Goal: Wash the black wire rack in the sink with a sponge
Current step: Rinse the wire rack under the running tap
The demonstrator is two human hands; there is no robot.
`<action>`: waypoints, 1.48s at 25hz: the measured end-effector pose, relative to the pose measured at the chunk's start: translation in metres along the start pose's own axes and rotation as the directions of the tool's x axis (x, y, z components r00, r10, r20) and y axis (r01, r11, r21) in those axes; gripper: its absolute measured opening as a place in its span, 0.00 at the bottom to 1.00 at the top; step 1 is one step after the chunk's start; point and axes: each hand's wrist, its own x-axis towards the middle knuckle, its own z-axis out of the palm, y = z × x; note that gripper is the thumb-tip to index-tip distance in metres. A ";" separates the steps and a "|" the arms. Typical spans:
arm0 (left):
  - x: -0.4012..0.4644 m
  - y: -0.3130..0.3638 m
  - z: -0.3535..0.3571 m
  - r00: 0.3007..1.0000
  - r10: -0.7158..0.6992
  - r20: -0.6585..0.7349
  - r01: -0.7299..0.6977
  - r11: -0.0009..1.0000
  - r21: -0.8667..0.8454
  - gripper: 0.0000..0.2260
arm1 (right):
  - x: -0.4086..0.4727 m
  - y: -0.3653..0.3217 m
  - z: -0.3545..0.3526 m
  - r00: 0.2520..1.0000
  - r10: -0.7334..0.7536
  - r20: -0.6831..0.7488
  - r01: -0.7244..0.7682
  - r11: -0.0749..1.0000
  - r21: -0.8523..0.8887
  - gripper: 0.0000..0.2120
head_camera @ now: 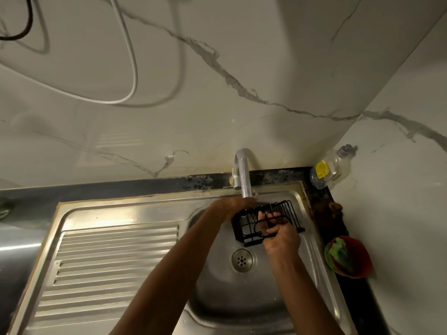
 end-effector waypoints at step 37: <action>0.020 0.004 0.020 0.999 0.046 0.007 -0.047 0.997 0.069 0.19 | -0.050 0.033 -0.017 0.995 -0.092 0.027 0.091 0.820 -0.565 0.17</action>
